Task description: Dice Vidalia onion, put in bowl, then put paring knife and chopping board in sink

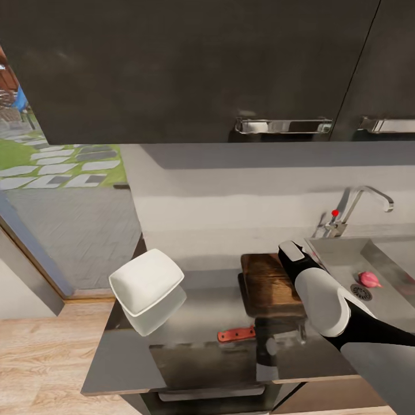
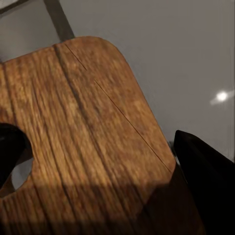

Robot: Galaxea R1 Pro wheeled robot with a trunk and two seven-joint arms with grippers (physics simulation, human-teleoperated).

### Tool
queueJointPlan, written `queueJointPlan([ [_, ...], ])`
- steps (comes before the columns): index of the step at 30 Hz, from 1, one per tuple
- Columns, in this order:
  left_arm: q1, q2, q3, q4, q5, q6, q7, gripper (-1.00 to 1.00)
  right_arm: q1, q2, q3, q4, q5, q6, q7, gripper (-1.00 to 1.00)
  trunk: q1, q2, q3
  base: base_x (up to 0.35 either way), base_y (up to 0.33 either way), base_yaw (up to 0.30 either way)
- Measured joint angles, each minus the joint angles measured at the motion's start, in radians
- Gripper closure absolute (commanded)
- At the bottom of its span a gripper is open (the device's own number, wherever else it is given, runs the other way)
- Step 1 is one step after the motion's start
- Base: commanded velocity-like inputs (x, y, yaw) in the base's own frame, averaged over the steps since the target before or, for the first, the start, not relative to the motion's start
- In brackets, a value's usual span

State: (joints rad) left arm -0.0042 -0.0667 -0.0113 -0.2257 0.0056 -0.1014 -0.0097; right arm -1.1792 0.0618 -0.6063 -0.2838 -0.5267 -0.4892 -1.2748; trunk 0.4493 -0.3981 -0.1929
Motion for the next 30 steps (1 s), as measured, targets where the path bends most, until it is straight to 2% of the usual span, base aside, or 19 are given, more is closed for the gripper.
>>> queueJointPlan([
  [30,0.000,-0.001,0.000,0.000,0.000,0.000,0.000,-1.00,0.000,-0.001,0.002,0.000,0.003,-0.008,0.002,1.00,0.000,0.000,-0.041,0.002,0.000,0.000],
])
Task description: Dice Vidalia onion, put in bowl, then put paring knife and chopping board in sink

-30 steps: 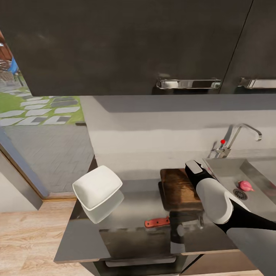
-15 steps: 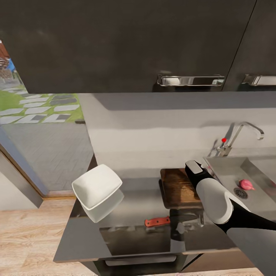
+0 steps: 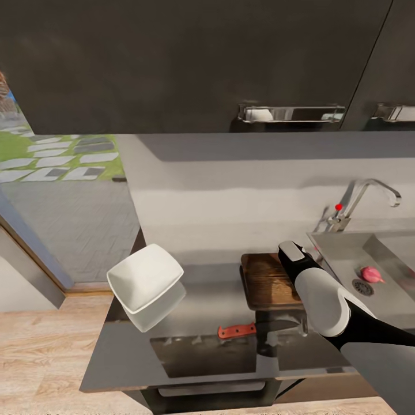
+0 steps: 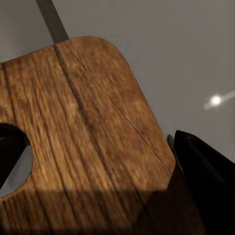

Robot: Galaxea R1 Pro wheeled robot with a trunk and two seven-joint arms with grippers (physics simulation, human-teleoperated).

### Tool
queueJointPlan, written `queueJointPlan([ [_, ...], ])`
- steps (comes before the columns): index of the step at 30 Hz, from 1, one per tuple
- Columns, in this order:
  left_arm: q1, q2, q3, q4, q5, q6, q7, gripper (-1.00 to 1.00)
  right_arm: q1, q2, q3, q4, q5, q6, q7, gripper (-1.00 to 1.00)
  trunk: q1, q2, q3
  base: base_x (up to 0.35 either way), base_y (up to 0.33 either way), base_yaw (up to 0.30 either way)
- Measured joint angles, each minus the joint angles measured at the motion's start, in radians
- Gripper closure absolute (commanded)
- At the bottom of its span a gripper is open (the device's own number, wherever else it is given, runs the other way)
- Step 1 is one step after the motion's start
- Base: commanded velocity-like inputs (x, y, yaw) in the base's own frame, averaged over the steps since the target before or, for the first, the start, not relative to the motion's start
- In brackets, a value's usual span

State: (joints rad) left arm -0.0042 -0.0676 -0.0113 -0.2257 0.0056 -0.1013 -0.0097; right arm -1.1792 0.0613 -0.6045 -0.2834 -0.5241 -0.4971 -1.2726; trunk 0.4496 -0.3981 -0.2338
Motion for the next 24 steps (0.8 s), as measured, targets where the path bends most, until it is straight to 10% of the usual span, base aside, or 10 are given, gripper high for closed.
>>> queueJointPlan([
  [19,0.000,0.000,0.000,0.000,0.000,0.000,0.000,-1.00,-0.003,0.001,0.017,-0.004,-0.010,-0.013,-0.006,1.00,-0.001,-0.001,-0.012,0.000,0.000,0.000],
  [20,0.000,0.000,0.000,0.000,0.000,0.000,0.000,-1.00,-0.003,0.001,0.017,-0.004,-0.010,-0.013,-0.006,-1.00,-0.001,-0.001,-0.012,0.000,0.000,0.000],
  [24,0.000,0.000,0.000,0.000,0.000,0.000,0.000,-1.00,-0.001,0.001,0.014,-0.001,0.006,0.005,0.001,-1.00,0.000,0.000,-0.013,0.000,0.000,0.000],
])
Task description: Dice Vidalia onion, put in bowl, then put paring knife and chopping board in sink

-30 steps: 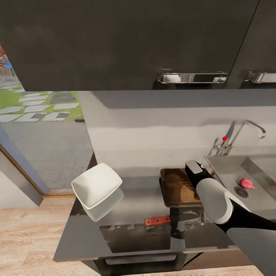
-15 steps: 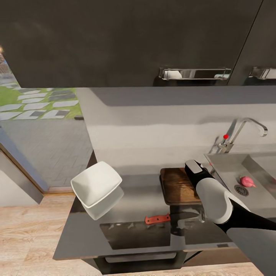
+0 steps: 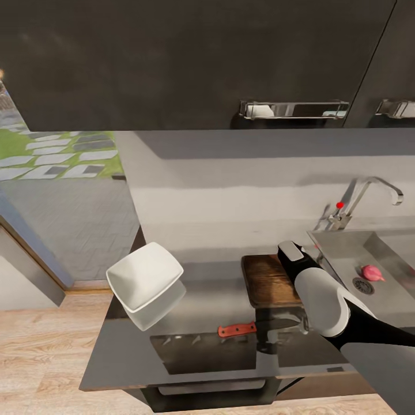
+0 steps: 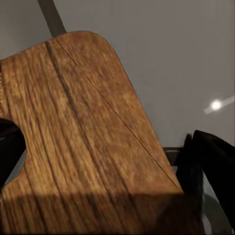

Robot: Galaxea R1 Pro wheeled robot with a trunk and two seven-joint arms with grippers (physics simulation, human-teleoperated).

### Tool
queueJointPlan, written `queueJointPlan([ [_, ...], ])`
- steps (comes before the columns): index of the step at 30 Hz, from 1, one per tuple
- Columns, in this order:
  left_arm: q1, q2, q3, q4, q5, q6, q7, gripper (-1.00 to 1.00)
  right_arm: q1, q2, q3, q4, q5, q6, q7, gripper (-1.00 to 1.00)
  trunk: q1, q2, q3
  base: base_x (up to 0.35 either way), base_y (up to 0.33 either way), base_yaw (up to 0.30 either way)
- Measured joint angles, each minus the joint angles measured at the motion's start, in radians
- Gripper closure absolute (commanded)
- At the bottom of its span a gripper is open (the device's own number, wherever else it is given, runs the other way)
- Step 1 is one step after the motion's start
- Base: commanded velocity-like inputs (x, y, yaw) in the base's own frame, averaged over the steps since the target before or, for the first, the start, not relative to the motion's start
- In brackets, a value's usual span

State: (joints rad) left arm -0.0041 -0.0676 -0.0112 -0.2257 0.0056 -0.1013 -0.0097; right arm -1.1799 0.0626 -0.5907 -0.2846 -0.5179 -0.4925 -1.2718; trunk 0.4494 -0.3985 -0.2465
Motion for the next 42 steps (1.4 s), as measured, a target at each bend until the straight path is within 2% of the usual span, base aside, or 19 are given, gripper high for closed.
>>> queueJointPlan([
  [14,0.000,0.000,0.000,0.001,0.000,0.000,0.000,-1.00,0.000,0.007,0.001,-0.009,-0.003,-0.010,-0.010,-1.00,0.000,0.000,0.000,0.000,0.000,0.000],
  [16,0.000,0.000,0.000,0.001,0.000,0.000,0.000,-1.00,0.001,0.012,-0.001,-0.015,-0.007,-0.014,-0.038,-1.00,0.000,0.000,0.000,0.000,0.000,0.000],
  [18,0.000,0.000,0.000,0.000,0.000,0.000,0.000,-1.00,0.001,0.016,0.018,-0.023,-0.003,-0.014,-0.073,-1.00,0.000,0.000,0.000,0.000,0.000,0.000],
  [19,0.000,0.000,0.000,0.001,0.000,0.000,0.000,-1.00,0.001,0.020,0.048,-0.039,0.007,-0.013,-0.102,-1.00,0.000,0.000,0.000,0.000,0.000,0.000],
  [20,0.000,0.000,0.000,0.001,0.000,0.000,0.000,-1.00,0.001,0.037,0.101,-0.078,0.015,-0.011,-0.149,-1.00,0.000,0.000,0.000,0.000,0.000,0.000],
  [24,0.000,0.000,0.000,0.001,0.000,0.000,0.000,-1.00,0.001,0.082,0.193,-0.166,0.019,-0.006,-0.241,-1.00,0.000,0.000,0.000,0.000,0.000,0.000],
  [28,0.000,0.000,0.000,0.001,0.000,0.000,0.000,-1.00,0.001,0.111,0.216,-0.188,0.020,-0.004,-0.264,-1.00,0.000,0.000,0.000,0.000,0.000,0.000],
  [31,0.000,0.000,0.000,0.001,0.000,0.000,0.000,-1.00,0.001,0.111,0.224,-0.194,0.020,-0.003,-0.269,-1.00,0.000,0.000,0.000,0.000,0.000,0.000],
  [34,0.000,0.000,0.000,0.001,0.000,0.000,0.000,-1.00,0.001,0.111,0.269,-0.197,0.027,-0.002,-0.271,-1.00,0.000,0.000,0.000,0.000,0.000,0.000],
  [36,0.000,0.000,0.000,0.001,0.000,0.000,0.000,-1.00,0.001,0.111,0.335,-0.198,0.028,-0.002,-0.273,-1.00,0.000,0.000,0.000,0.000,0.000,0.000],
  [40,0.000,0.000,0.000,0.001,0.000,0.000,0.000,-1.00,0.001,0.111,0.493,-0.221,0.027,0.007,-0.278,-1.00,0.000,0.000,0.000,0.000,0.000,0.000],
  [41,0.000,0.000,0.000,0.000,0.000,0.000,0.000,-1.00,0.001,0.111,0.514,-0.230,0.027,0.014,-0.278,-1.00,0.000,0.000,0.000,0.000,0.000,0.000],
  [42,0.000,0.000,0.000,0.001,0.000,0.000,0.000,-1.00,0.001,0.111,0.553,-0.248,0.026,0.034,-0.278,-1.00,0.000,0.000,0.000,0.000,0.000,0.000],
])
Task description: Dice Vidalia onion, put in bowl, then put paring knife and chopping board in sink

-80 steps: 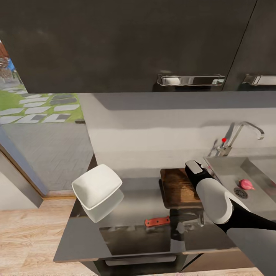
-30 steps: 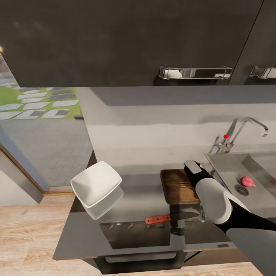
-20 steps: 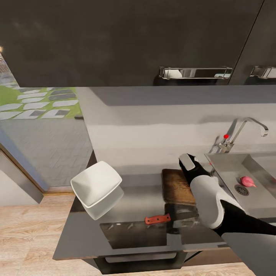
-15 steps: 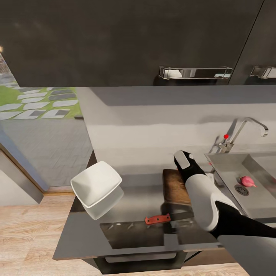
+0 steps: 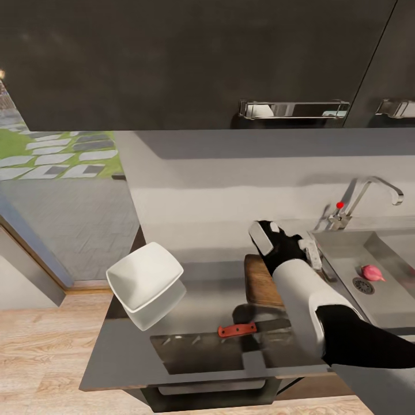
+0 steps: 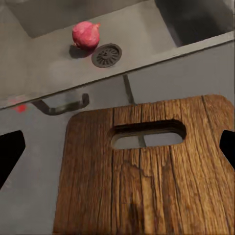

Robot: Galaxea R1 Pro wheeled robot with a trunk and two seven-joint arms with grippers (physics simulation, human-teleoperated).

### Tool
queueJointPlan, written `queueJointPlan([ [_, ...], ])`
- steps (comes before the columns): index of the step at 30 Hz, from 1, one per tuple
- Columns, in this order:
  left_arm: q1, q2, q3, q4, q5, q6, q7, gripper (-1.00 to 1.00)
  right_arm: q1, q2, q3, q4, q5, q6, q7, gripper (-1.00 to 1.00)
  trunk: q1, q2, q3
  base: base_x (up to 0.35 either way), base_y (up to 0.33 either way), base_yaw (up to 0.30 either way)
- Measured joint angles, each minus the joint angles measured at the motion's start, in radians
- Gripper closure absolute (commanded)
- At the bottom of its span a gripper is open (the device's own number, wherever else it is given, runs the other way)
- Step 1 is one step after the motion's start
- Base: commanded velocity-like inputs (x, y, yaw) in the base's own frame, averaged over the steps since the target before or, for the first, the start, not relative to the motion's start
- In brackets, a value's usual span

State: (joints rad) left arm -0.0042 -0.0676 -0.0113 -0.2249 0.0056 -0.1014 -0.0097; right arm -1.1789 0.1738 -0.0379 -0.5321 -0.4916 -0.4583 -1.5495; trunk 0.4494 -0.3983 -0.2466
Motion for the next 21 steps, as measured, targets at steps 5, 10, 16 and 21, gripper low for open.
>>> queueJointPlan([
  [5,0.000,0.000,0.000,0.001,0.000,0.000,0.000,-1.00,0.000,0.001,0.131,-0.074,0.000,0.114,0.002,-1.00,0.000,0.000,0.000,0.000,0.000,0.000],
  [10,0.000,0.000,0.000,0.001,0.000,0.000,0.000,-1.00,0.000,0.001,0.290,-0.123,0.000,0.242,0.039,-1.00,0.000,0.000,0.000,0.000,0.000,0.000],
  [16,0.000,0.000,0.000,0.000,0.000,0.000,0.000,-1.00,0.001,0.001,0.405,-0.154,-0.002,0.326,0.148,-1.00,0.000,0.000,0.000,0.000,0.000,0.000],
  [21,0.000,0.003,0.001,0.000,-0.001,0.000,0.001,-1.00,0.006,0.001,0.421,-0.176,-0.001,0.415,0.355,-1.00,0.000,0.000,0.000,0.000,0.000,0.000],
])
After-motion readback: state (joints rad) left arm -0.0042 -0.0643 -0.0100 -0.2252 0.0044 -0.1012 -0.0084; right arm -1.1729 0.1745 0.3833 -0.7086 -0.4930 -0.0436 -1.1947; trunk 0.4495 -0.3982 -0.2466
